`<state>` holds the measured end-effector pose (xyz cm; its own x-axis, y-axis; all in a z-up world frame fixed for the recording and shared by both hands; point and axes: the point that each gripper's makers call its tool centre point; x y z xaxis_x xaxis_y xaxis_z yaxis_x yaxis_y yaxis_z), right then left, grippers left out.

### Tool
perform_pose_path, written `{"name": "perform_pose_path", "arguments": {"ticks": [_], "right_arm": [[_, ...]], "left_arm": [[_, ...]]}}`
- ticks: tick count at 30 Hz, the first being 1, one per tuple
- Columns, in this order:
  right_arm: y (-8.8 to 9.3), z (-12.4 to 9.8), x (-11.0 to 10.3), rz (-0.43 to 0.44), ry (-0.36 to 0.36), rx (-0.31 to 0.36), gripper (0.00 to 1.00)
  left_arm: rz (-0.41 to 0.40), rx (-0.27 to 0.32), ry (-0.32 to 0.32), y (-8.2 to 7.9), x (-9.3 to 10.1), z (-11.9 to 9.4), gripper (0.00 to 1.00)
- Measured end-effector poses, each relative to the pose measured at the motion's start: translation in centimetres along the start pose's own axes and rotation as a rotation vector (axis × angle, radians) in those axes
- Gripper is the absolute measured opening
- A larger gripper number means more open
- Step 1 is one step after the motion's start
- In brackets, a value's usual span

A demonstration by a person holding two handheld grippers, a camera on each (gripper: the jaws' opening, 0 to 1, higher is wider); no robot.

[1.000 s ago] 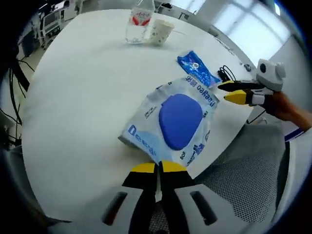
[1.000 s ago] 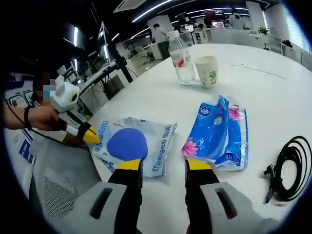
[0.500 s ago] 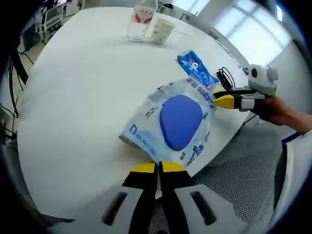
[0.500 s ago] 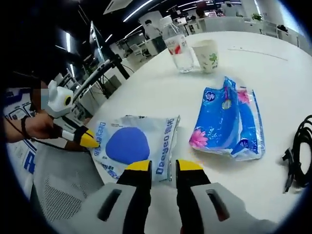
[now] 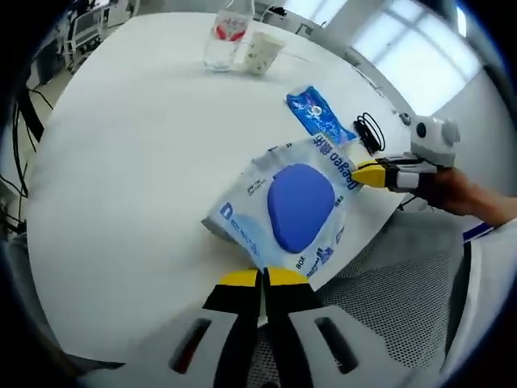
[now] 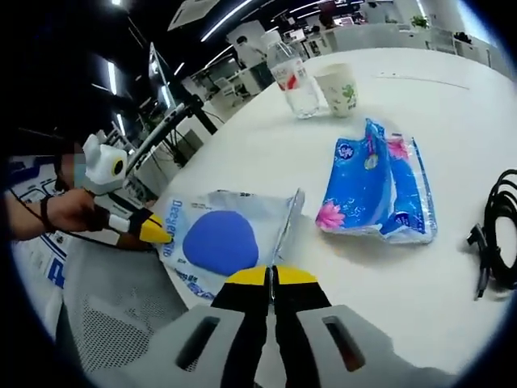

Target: Arrange the tabletop items into an orderly group along one side of the table until the central work area is clear of visible clutter.

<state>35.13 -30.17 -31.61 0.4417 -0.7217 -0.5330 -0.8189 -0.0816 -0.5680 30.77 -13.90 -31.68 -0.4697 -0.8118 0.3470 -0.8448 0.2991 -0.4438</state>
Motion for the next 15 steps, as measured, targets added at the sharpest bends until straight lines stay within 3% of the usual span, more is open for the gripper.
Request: {"name": "perform_pose_path", "arguments": {"ticks": [8,15], "right_arm": [[1.1,-1.9,0.7,0.044,-0.001,0.027,0.0],[0.5,-4.5,0.9,0.044,0.016,0.079,0.0]], "left_arm": [[0.019,0.007,0.021,-1.1,1.2,0.4,0.0],[0.046,0.021,0.042,-2.5,2.7,0.6,0.0]]}}
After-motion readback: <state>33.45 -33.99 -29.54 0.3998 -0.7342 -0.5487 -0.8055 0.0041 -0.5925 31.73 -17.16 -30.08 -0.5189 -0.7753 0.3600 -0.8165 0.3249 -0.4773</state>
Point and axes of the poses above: the point that each gripper's makers call its tool centre point, and the gripper's own axes: z roughly forward along the fingers, x roughly to its right, y roughly out of its underside, and after that the axes turned 7 degrees about z, right-handed
